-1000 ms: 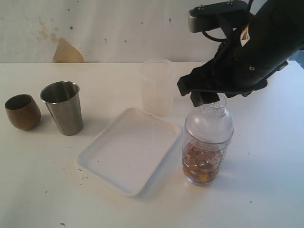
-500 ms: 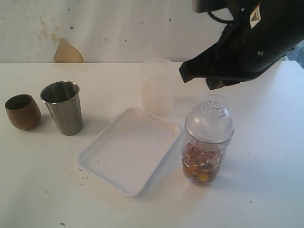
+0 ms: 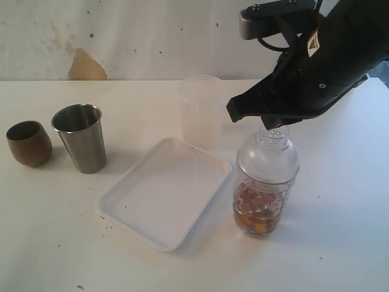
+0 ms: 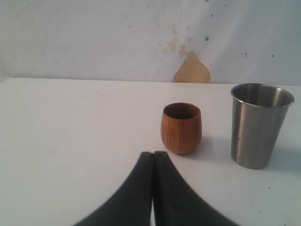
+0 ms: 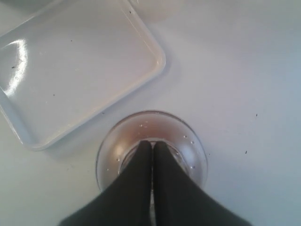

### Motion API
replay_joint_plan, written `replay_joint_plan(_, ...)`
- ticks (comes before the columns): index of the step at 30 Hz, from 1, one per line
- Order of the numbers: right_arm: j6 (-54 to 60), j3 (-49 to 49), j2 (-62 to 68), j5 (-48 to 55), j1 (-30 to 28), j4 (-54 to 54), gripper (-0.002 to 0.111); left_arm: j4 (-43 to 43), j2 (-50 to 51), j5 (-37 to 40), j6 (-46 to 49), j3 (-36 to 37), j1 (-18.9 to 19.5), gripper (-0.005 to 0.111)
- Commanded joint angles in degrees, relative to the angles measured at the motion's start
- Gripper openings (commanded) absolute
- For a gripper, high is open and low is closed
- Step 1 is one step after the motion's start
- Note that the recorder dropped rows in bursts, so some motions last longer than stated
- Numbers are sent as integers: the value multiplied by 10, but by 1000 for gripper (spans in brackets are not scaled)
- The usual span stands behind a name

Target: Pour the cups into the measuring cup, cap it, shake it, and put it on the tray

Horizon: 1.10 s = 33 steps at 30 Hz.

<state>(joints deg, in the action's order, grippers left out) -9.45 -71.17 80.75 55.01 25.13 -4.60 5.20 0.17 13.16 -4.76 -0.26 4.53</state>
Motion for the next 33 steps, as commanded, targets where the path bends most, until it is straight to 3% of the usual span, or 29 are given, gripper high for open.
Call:
replay_joint_plan(1,7,22,0,-12,0,-3,0,3,-2,1,-3,3,0,0)
replay_joint_plan(8,7,61,0,-53,0,-3,0,3,-2,1,-3,3,0,0)
replay_joint_plan(33,18,25,-13,-45,0,0,0,3,-2,1,-3,3,0,0)
